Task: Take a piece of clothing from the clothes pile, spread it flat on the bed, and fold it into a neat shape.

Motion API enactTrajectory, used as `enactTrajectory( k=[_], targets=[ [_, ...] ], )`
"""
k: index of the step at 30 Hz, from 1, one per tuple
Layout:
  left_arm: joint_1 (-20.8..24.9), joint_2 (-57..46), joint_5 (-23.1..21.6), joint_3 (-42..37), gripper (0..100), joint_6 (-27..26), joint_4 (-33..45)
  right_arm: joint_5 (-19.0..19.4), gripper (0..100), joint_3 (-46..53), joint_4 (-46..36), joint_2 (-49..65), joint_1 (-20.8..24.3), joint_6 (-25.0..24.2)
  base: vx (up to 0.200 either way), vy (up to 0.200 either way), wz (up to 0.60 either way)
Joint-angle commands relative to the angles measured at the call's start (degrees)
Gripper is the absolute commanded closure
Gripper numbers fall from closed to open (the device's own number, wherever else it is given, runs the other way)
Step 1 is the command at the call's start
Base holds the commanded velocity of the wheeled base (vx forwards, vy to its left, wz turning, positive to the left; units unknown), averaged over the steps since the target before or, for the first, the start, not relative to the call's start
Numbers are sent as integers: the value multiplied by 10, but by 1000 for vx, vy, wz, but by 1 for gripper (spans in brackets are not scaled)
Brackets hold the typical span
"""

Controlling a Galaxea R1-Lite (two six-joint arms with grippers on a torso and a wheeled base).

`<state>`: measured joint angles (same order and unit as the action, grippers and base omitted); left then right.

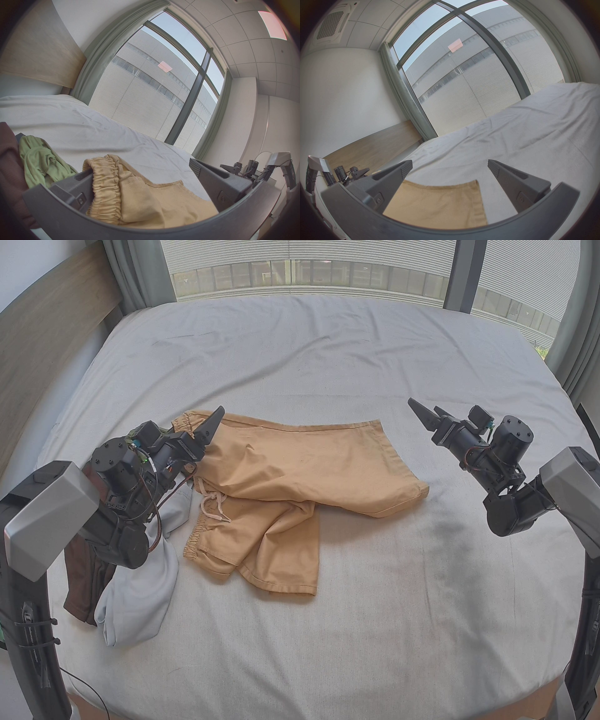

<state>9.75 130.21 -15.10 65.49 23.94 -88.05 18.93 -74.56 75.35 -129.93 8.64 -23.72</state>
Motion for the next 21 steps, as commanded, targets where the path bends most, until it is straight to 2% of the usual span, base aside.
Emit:
enactTrajectory(
  k=[1,7,14,16,21],
  targets=[
    [-14,-12,0,-18,0,-3,1,-2,0,81,24,44,18,4,0,0,0],
    [-21,-40,-5,-68,0,-3,6,-2,0,163,75,57,35,23,0,0,0],
    [-26,-126,-7,-200,0,-3,-5,-2,0,238,116,60,59,31,0,0,0],
    [-32,-171,-20,-241,0,1,-5,-1,0,273,116,69,74,37,0,0,0],
    [-32,-217,-68,-284,0,2,-1,-1,0,343,116,81,118,39,0,0,0]
  ],
)
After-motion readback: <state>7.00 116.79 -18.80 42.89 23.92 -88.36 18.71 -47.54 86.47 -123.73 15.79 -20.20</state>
